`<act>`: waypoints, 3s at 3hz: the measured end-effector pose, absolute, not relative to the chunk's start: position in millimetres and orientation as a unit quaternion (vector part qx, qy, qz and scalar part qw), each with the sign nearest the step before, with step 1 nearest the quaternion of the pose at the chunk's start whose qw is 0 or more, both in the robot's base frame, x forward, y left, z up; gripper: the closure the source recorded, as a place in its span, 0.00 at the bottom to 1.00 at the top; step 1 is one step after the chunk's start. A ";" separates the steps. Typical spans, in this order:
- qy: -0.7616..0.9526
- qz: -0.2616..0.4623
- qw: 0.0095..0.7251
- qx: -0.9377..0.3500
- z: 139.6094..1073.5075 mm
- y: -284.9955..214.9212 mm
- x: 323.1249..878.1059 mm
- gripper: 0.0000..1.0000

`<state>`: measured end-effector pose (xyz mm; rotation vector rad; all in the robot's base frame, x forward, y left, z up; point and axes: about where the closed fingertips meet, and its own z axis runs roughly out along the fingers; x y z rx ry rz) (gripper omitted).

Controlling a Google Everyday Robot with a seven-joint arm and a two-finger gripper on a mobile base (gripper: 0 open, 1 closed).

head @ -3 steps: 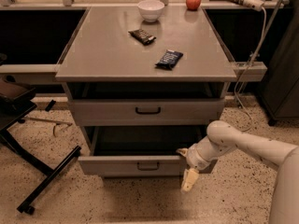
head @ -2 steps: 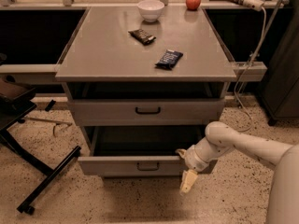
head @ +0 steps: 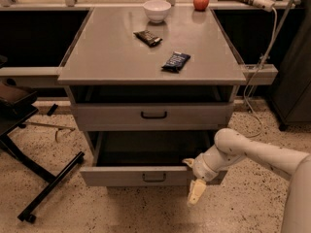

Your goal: Open middle drawer

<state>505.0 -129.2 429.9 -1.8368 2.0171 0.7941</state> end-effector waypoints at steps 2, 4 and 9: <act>0.699 0.288 0.148 -0.638 427.7 -125.1 494.8 0.00; 0.719 0.308 0.187 -0.595 441.4 -114.3 461.5 0.00; 0.738 0.333 0.154 -0.567 438.8 -104.4 421.0 0.00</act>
Offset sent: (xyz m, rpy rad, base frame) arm -0.0461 0.0157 -0.0212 0.0794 0.0759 0.0271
